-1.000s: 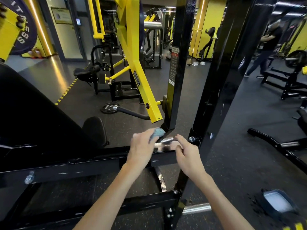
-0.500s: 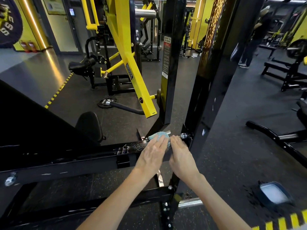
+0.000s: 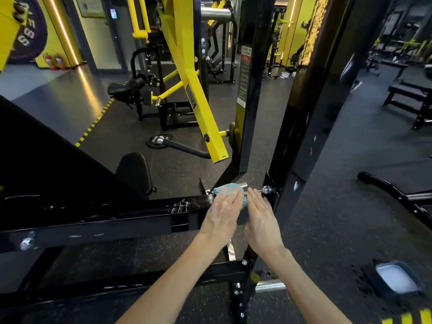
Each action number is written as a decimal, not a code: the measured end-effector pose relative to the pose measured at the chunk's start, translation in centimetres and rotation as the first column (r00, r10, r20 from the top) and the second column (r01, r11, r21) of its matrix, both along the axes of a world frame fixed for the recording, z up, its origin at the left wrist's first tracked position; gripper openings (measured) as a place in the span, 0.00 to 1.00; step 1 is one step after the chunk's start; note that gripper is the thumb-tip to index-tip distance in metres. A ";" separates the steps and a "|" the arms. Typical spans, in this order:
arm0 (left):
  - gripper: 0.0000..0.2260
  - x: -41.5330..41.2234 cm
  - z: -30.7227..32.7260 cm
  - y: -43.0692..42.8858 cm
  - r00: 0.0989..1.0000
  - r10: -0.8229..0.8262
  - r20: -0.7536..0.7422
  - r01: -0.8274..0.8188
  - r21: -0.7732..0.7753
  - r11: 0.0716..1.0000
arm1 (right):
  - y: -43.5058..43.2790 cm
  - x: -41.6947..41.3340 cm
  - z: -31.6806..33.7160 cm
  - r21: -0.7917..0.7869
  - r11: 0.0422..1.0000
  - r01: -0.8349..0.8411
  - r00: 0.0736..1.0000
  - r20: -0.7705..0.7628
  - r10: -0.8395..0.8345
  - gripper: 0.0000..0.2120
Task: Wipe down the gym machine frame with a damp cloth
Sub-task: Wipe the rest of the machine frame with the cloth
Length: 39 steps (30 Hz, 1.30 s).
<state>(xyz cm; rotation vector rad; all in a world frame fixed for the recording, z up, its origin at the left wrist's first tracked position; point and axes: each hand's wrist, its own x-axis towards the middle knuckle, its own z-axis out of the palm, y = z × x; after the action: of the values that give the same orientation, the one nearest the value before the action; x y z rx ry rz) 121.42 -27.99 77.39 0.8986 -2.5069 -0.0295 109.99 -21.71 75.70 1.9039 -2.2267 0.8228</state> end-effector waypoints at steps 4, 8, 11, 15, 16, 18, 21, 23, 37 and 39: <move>0.34 2.6 0.1 0.6 1.000 0.027 0.011 -0.027 -0.015 1.000 | 0.0 0.0 -0.2 0.027 1.000 0.003 0.998 -0.065 -0.001 0.37; 0.37 7.6 -0.4 -0.5 0.990 0.143 -0.014 -0.144 -0.043 0.989 | -1.1 1.6 0.0 0.048 0.997 0.058 0.983 -0.180 -0.048 0.33; 0.36 8.5 -0.2 -0.3 0.979 0.202 0.028 -0.201 -0.032 0.979 | -1.8 3.9 0.0 0.111 0.992 -0.056 0.969 -0.235 0.081 0.35; 0.37 5.1 0.6 0.9 0.983 0.160 0.094 -0.155 -0.054 0.986 | -1.9 4.3 -0.3 0.097 0.992 -0.084 0.977 -0.187 0.102 0.38; 0.37 4.5 0.8 1.0 0.982 0.148 0.119 -0.140 -0.072 0.987 | -1.8 3.8 -0.4 0.074 0.993 -0.091 0.985 -0.144 0.100 0.37; 0.37 4.9 0.9 1.0 0.979 0.120 0.165 -0.108 -0.077 0.991 | -1.6 3.2 -0.6 0.055 0.992 -0.117 0.988 -0.092 0.122 0.37; 0.39 8.2 0.3 0.3 0.976 0.169 0.134 -0.167 -0.025 0.986 | -1.5 3.2 -0.5 0.041 0.992 -0.120 0.984 -0.124 0.124 0.36; 0.37 11.6 0.4 0.0 0.966 0.242 0.095 -0.242 -0.014 0.970 | -1.5 3.4 -0.4 0.008 0.994 -0.108 0.984 -0.140 0.108 0.35; 0.35 9.5 0.6 1.0 0.972 0.231 0.049 -0.231 -0.003 0.973 | -2.9 6.4 0.2 0.148 0.985 -0.085 0.944 -0.305 0.128 0.35; 0.35 12.4 0.6 0.2 0.957 0.276 0.087 -0.280 0.040 0.959 | -3.1 6.5 0.2 0.139 0.983 -0.116 0.943 -0.295 0.153 0.35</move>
<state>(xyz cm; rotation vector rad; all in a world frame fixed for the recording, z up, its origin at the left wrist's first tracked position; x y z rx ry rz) 133.78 -27.79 78.01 1.2903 -2.4383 0.0338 116.50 -24.78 75.91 2.0910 -2.0186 0.3804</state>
